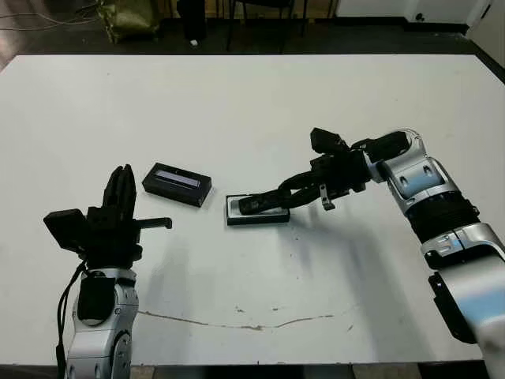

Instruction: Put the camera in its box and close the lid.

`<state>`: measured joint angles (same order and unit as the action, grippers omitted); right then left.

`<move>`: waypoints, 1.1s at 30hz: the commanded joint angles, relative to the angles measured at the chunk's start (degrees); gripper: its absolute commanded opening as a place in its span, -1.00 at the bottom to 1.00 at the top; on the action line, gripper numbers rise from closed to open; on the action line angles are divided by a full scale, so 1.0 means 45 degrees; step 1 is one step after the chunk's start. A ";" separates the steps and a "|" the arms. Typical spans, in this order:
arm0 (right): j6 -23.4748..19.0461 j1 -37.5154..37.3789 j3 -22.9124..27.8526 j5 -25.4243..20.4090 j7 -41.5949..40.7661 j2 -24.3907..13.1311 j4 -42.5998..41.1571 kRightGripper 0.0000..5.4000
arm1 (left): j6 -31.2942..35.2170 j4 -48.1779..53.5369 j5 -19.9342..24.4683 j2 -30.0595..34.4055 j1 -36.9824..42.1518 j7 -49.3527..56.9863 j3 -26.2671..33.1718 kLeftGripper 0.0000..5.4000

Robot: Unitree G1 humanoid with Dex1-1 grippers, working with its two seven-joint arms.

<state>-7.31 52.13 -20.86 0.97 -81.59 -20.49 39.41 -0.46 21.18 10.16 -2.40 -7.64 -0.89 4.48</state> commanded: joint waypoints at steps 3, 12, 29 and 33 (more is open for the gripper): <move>-0.0012 0.0156 -0.0187 0.0191 -0.0093 0.0264 0.0367 -0.98 | 0.0095 -0.0126 -0.0002 0.0013 -0.0258 0.0010 0.0018 -1.00; -0.0016 0.0242 -0.0448 0.0663 0.0304 0.0443 0.0367 -0.98 | 0.0077 -0.0175 0.0122 -0.0030 -0.0275 -0.0025 0.0011 -1.00; -0.0318 -0.0007 -0.0698 0.0914 0.0660 0.0685 -0.0318 -0.98 | 0.0038 -0.0169 -0.0032 -0.0095 -0.0376 0.0066 -0.0074 -1.00; -0.0417 -0.0044 -0.0734 0.0875 0.0672 0.0776 -0.0401 -0.98 | 0.0079 -0.0176 -0.0105 -0.0095 -0.0370 0.0105 -0.0083 -1.00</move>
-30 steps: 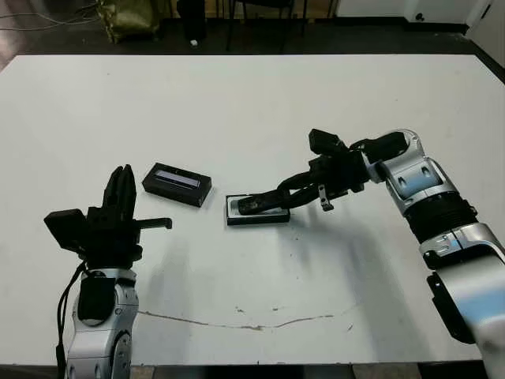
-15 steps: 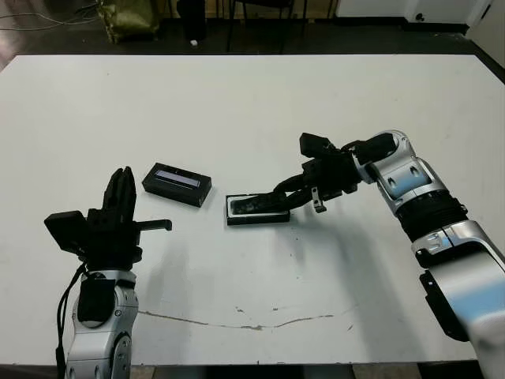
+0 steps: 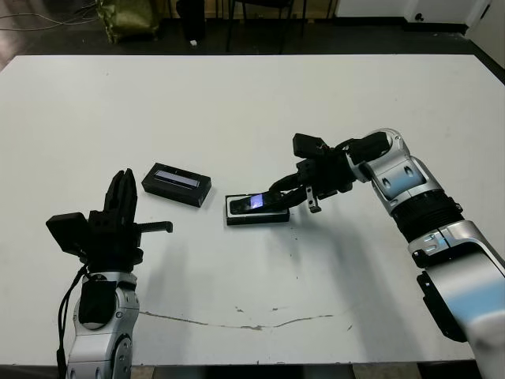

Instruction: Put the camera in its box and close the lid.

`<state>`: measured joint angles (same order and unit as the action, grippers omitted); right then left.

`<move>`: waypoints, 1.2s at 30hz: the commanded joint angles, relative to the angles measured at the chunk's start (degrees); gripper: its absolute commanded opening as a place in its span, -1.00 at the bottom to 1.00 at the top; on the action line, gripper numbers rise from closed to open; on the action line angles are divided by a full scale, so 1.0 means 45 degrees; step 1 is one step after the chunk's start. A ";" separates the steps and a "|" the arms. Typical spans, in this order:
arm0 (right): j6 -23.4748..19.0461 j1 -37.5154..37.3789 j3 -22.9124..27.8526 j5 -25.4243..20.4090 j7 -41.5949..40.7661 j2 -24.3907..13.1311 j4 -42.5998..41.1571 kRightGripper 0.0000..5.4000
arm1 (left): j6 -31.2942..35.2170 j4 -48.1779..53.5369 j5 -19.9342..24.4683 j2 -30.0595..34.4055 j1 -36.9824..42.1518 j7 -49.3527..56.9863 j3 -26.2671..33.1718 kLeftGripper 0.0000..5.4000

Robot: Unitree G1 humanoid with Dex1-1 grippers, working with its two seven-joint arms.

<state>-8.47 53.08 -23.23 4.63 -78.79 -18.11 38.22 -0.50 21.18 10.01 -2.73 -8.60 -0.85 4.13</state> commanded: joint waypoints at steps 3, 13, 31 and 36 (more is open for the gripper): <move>-0.0202 -0.0315 -0.0259 0.0080 0.0068 0.0264 -0.0266 -0.98 | 0.0038 -0.0177 -0.0015 -0.0020 -0.0171 0.0044 -0.0001 -1.00; -0.0071 -0.0536 -0.0311 0.0083 0.0247 0.0209 -0.0384 -0.98 | 0.0060 -0.0194 0.0096 -0.0055 -0.0163 0.0025 0.0015 -1.00; -0.1761 -0.0618 0.0377 -0.0855 0.0281 0.0217 -0.0764 -0.19 | 0.0059 -0.0190 0.0069 -0.0055 -0.0195 0.0022 0.0001 -1.00; -0.1745 -0.0631 0.0499 -0.0991 0.0354 0.0160 -0.0865 0.13 | 0.0011 -0.0219 -0.0001 -0.0029 -0.0211 0.0005 -0.0005 -1.00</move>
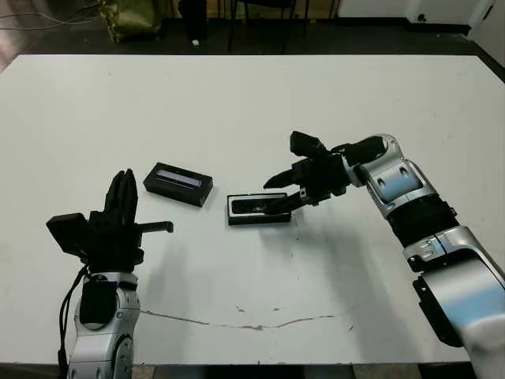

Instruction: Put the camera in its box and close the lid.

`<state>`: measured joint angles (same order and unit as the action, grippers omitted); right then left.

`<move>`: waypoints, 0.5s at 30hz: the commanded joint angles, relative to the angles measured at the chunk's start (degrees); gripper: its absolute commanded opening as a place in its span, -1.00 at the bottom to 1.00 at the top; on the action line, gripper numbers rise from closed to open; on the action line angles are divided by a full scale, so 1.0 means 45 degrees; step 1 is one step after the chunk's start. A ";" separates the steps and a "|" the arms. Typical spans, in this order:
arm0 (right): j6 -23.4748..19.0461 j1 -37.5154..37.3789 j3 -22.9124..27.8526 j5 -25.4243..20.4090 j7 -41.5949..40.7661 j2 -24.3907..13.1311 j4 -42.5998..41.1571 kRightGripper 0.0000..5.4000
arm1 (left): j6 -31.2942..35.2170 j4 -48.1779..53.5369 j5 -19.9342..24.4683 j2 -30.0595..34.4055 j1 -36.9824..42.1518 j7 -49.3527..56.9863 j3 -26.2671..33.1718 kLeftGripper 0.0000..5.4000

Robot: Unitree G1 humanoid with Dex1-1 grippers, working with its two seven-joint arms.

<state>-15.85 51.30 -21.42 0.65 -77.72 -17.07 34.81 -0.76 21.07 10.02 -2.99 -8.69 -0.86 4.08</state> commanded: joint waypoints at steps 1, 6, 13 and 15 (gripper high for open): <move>-0.0033 -0.0239 0.0126 -0.0087 0.0176 -0.0113 -0.0183 0.18 | 0.0084 -0.0185 0.0074 0.0013 -0.0190 -0.0022 0.0018 -1.00; 0.0014 -0.0086 0.0434 -0.0250 0.0204 -0.0145 -0.0017 0.52 | 0.0063 -0.0217 0.0021 0.0015 -0.0182 0.0005 0.0008 -1.00; -0.0578 -0.0363 0.1615 -0.1272 0.0673 -0.0327 -0.0666 0.35 | 0.0017 -0.0242 -0.0064 0.0065 -0.0218 -0.0043 -0.0012 -1.00; -0.0549 -0.0884 0.2307 -0.1662 0.1531 -0.0353 -0.1558 0.20 | 0.0102 -0.0208 -0.0006 0.0055 -0.0211 -0.0029 0.0008 -1.00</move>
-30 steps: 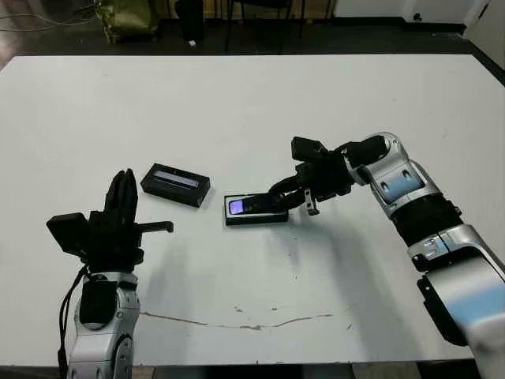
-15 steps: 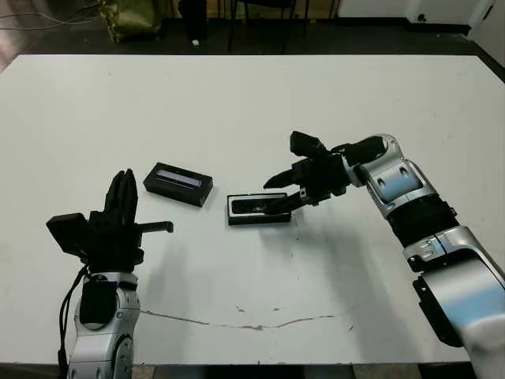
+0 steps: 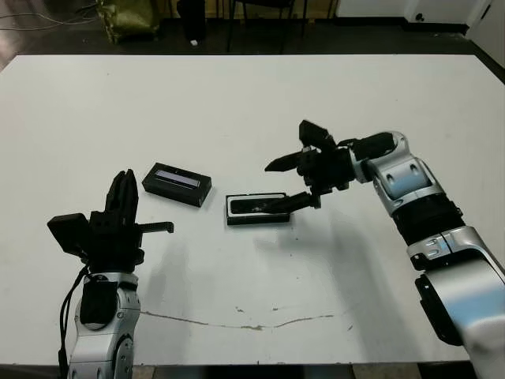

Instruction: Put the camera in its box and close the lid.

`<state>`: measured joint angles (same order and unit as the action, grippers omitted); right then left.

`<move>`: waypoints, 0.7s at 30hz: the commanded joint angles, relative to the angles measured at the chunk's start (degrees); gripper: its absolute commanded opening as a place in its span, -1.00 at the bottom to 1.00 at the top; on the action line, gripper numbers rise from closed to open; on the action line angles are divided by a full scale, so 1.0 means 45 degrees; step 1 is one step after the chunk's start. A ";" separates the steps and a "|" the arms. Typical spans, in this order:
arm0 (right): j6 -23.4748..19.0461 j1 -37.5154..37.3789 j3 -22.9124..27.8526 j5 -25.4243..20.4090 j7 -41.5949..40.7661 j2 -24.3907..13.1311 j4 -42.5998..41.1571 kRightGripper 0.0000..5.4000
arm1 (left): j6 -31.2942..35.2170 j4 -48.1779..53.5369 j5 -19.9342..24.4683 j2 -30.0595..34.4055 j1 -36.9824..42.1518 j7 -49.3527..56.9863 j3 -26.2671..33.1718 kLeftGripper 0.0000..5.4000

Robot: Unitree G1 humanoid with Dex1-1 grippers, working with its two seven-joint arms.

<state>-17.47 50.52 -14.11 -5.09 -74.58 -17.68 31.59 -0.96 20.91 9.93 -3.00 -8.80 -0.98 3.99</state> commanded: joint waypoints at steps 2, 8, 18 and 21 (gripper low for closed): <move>-0.0527 -0.1466 0.1577 -0.0910 0.2015 -0.0160 -0.2015 0.03 | 0.0171 -0.0166 0.0020 0.0065 -0.0164 0.0021 0.0061 -1.00; -0.1848 -0.4090 0.3379 -0.1491 0.5655 -0.0345 -0.6469 -0.48 | 0.0173 -0.0089 0.0026 0.0169 -0.0062 -0.0019 0.0190 -1.00; -0.2007 -0.9381 0.4578 -0.1054 0.9660 -0.0571 -1.2805 -0.99 | 0.0204 0.0425 -0.0311 0.0962 0.0616 -0.0329 0.0325 -1.00; -0.1907 -1.0305 0.4886 -0.1574 1.0098 -0.0268 -1.3335 -0.99 | 0.0694 0.0505 -0.0568 0.1824 0.1299 -0.0625 0.0569 -1.00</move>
<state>-25.97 6.21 7.10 -11.20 -30.08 -19.40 -27.84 0.31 23.20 8.37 2.98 -3.90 -3.16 5.74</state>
